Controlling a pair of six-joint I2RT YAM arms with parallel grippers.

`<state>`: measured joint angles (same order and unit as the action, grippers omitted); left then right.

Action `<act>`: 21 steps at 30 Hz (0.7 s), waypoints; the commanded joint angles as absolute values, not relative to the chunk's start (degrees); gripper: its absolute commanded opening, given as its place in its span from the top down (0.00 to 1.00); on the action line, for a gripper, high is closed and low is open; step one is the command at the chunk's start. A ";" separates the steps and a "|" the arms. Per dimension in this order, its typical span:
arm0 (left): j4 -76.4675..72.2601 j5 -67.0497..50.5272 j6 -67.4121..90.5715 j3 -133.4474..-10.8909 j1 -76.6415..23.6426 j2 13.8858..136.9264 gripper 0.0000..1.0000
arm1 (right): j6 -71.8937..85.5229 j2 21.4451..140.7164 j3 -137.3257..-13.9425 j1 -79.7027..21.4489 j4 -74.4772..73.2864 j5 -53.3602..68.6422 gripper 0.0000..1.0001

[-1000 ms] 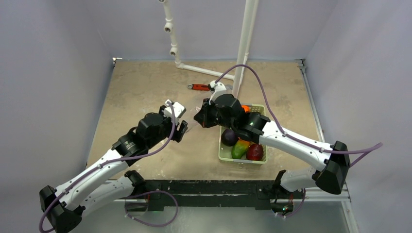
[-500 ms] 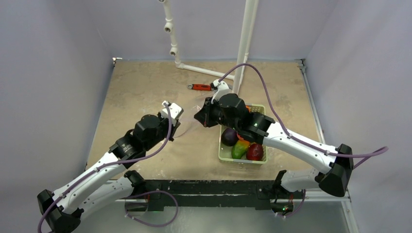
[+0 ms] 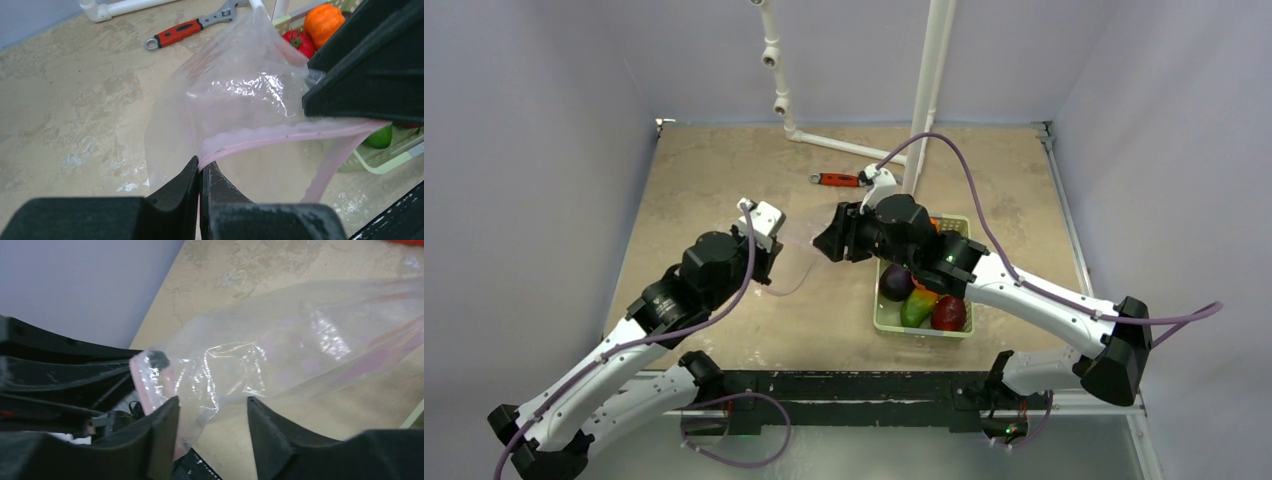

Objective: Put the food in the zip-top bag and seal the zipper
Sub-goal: Open the zipper of the food storage bag at the center of the board.

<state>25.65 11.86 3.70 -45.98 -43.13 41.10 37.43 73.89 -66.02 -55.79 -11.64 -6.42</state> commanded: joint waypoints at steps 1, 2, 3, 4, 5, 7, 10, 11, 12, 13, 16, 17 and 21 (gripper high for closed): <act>31.14 15.43 8.23 -53.39 -42.96 41.95 1.00 | 38.20 73.34 -67.51 -55.44 -9.01 -6.01 0.38; 32.18 15.72 8.98 -54.51 -42.93 42.41 1.00 | 38.27 73.03 -67.75 -55.45 -8.85 -5.98 0.35; 33.30 16.40 9.66 -55.43 -42.92 42.92 1.00 | 38.42 72.85 -67.99 -55.39 -8.82 -5.91 0.32; 34.44 17.29 10.39 -56.39 -42.95 43.36 1.00 | 38.64 72.53 -68.29 -55.45 -8.69 -6.19 0.31; 35.39 18.41 11.25 -57.16 -42.96 43.79 1.00 | 38.74 72.13 -68.55 -55.46 -8.34 -6.95 0.30; 37.54 20.38 12.88 -59.06 -42.96 44.67 1.00 | 38.75 71.27 -69.17 -55.46 -7.71 -8.13 0.28; 40.46 22.46 15.01 -61.66 -42.95 45.62 1.00 | 39.07 69.46 -69.22 -55.46 -6.71 -7.55 0.26; 41.22 23.07 15.54 -62.50 -42.92 45.88 1.00 | 39.30 68.91 -69.18 -55.51 -6.50 -7.18 0.26; 42.18 23.91 16.08 -63.46 -42.92 46.25 1.00 | 39.37 68.39 -69.17 -55.52 -6.14 -6.59 0.25; 43.31 24.82 16.53 -64.43 -42.95 46.83 1.00 | 39.14 67.91 -69.10 -55.54 -5.80 -5.87 0.25; 46.99 27.51 17.68 -67.94 -42.94 48.69 1.00 | 39.07 66.77 -68.81 -55.52 -5.43 -4.55 0.23; 47.62 27.99 18.00 -68.74 -42.96 49.10 1.00 | 39.15 66.38 -68.55 -55.54 -5.25 -4.38 0.22; 49.82 29.47 19.40 -71.38 -42.97 50.36 1.00 | 39.45 64.95 -67.35 -55.58 -3.94 -2.86 0.21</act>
<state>46.24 25.85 16.56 -67.40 -43.13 49.60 38.83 66.52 -66.50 -55.79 -7.33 -5.02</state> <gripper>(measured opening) 0.007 0.780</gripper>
